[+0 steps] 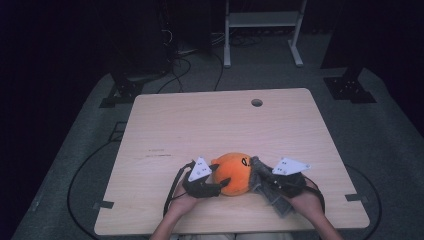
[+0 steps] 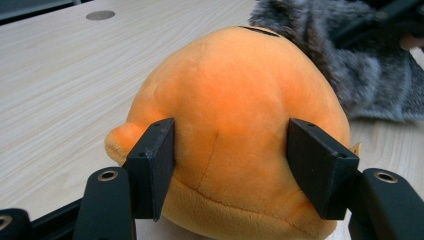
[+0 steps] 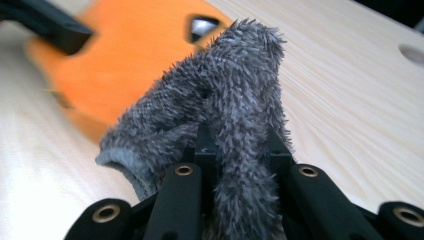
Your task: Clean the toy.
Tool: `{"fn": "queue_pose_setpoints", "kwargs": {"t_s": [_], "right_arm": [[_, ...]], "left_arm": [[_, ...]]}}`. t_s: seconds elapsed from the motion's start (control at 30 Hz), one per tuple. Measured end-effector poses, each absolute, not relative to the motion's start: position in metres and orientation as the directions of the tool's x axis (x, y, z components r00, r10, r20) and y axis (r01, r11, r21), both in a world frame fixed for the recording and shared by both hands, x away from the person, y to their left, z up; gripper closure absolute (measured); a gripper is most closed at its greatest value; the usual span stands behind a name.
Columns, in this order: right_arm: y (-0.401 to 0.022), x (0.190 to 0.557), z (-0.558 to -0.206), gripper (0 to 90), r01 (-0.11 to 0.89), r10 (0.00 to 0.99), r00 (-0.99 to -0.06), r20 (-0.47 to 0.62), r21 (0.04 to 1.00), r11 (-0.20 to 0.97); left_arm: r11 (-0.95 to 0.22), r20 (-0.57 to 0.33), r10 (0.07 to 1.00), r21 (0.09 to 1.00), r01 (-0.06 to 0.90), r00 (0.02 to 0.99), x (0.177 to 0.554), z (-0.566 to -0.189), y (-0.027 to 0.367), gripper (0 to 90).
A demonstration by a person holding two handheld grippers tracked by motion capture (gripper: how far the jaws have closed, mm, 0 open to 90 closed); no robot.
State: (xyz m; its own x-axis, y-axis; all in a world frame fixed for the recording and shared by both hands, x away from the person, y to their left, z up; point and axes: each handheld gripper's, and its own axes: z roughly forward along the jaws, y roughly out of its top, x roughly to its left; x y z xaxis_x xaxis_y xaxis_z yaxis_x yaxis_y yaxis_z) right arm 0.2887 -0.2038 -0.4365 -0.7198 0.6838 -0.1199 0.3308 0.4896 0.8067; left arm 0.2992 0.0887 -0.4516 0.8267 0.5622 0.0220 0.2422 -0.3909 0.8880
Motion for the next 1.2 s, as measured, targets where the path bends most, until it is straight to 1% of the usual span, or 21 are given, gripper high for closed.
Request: {"fn": "queue_pose_setpoints", "kwargs": {"t_s": [0.03, 0.13, 0.2, 0.27, 0.3, 0.33, 0.43, 0.53, 0.63, 0.67, 0.7, 0.73, 0.77, 0.8, 0.83, 0.93, 0.97, 1.0, 1.1, 1.13, 1.2], "right_arm": [[-0.204, 0.288, -0.434, 75.0, 0.333, 0.684, -0.722, -0.102, 0.815, 0.474], [-0.196, 0.281, -0.421, 74.9, 0.265, 0.627, -0.776, -0.069, 0.866, 0.424], [-0.188, 0.281, -0.419, 74.8, 0.25, 0.608, -0.79, -0.075, 0.866, 0.432], [-0.186, 0.283, -0.425, 74.9, 0.248, 0.593, -0.8, -0.087, 0.853, 0.459], [-0.187, 0.281, -0.427, 74.9, 0.245, 0.588, -0.804, -0.089, 0.852, 0.463], [-0.189, 0.279, -0.429, 75.0, 0.244, 0.583, -0.808, -0.084, 0.852, 0.462], [-0.192, 0.273, -0.431, 75.1, 0.253, 0.565, -0.823, -0.06, 0.852, 0.459], [-0.194, 0.271, -0.433, 75.1, 0.25, 0.555, -0.829, -0.062, 0.848, 0.468], [-0.2, 0.274, -0.436, 75.2, 0.27, 0.569, -0.82, -0.061, 0.836, 0.479], [-0.208, 0.28, -0.438, 75.4, 0.322, 0.606, -0.794, -0.039, 0.818, 0.476], [-0.208, 0.28, -0.438, 75.4, 0.322, 0.606, -0.794, -0.039, 0.818, 0.476], [-0.216, 0.284, -0.438, 75.5, 0.372, 0.641, -0.767, -0.02, 0.8, 0.471], [-0.216, 0.284, -0.438, 75.5, 0.372, 0.641, -0.767, -0.02, 0.8, 0.471], [-0.221, 0.285, -0.433, 75.5, 0.39, 0.657, -0.754, 0.007, 0.81, 0.438], [-0.221, 0.285, -0.433, 75.5, 0.39, 0.657, -0.754, 0.007, 0.81, 0.438], [-0.213, 0.283, -0.419, 75.4, 0.331, 0.607, -0.793, 0.053, 0.874, 0.357], [-0.206, 0.285, -0.417, 75.3, 0.32, 0.591, -0.805, 0.05, 0.876, 0.362], [-0.193, 0.289, -0.421, 75.4, 0.308, 0.587, -0.81, 0.004, 0.854, 0.419], [-0.191, 0.289, -0.426, 75.6, 0.295, 0.578, -0.816, -0.015, 0.848, 0.44], [-0.193, 0.287, -0.426, 75.6, 0.288, 0.571, -0.82, -0.027, 0.844, 0.453], [-0.197, 0.277, -0.429, 75.7, 0.27, 0.536, -0.843, -0.027, 0.842, 0.467]], "left_arm": [[-0.406, 0.04, 0.556, 0.885, 0.229, 0.831, 0.298, -0.451, 0.087, 37.0], [-0.444, 0.08, 0.513, 0.877, 0.184, 0.854, 0.294, -0.45, 0.083, 37.6], [-0.462, 0.083, 0.485, 0.869, 0.175, 0.87, 0.292, -0.447, 0.083, 37.1], [-0.474, 0.062, 0.436, 0.864, 0.171, 0.898, 0.292, -0.44, 0.087, 33.1], [-0.471, 0.059, 0.427, 0.866, 0.166, 0.902, 0.292, -0.436, 0.089, 28.8], [-0.453, 0.056, 0.434, 0.876, 0.165, 0.899, 0.293, -0.433, 0.09, 26.2], [-0.403, 0.067, 0.486, 0.902, 0.156, 0.872, 0.293, -0.431, 0.087, 23.6], [-0.444, 0.108, 0.499, 0.884, 0.147, 0.86, 0.293, -0.439, 0.08, 28.8], [-0.446, 0.113, 0.501, 0.883, 0.144, 0.858, 0.29, -0.441, 0.077, 32.1], [-0.456, 0.125, 0.499, 0.879, 0.138, 0.858, 0.289, -0.441, 0.077, 32.6], [-0.456, 0.125, 0.499, 0.879, 0.138, 0.858, 0.289, -0.441, 0.077, 33.0], [-0.456, 0.123, 0.498, 0.879, 0.139, 0.858, 0.29, -0.442, 0.077, 33.2], [-0.46, 0.123, 0.497, 0.877, 0.141, 0.859, 0.29, -0.441, 0.078, 33.2], [-0.468, 0.127, 0.492, 0.873, 0.139, 0.861, 0.291, -0.442, 0.078, 34.1], [-0.468, 0.127, 0.492, 0.873, 0.139, 0.861, 0.291, -0.442, 0.078, 34.3], [-0.46, 0.126, 0.487, 0.878, 0.132, 0.864, 0.29, -0.445, 0.076, 34.8], [-0.462, 0.13, 0.488, 0.878, 0.129, 0.863, 0.289, -0.446, 0.076, 34.8], [-0.469, 0.137, 0.479, 0.875, 0.121, 0.867, 0.289, -0.444, 0.076, 34.4], [-0.463, 0.145, 0.455, 0.881, 0.095, 0.878, 0.289, -0.436, 0.079, 24.8], [-0.437, 0.124, 0.452, 0.894, 0.098, 0.884, 0.289, -0.431, 0.081, 24.8], [-0.384, 0.089, 0.479, 0.916, 0.117, 0.873, 0.29, -0.425, 0.082, 17.5]]}}
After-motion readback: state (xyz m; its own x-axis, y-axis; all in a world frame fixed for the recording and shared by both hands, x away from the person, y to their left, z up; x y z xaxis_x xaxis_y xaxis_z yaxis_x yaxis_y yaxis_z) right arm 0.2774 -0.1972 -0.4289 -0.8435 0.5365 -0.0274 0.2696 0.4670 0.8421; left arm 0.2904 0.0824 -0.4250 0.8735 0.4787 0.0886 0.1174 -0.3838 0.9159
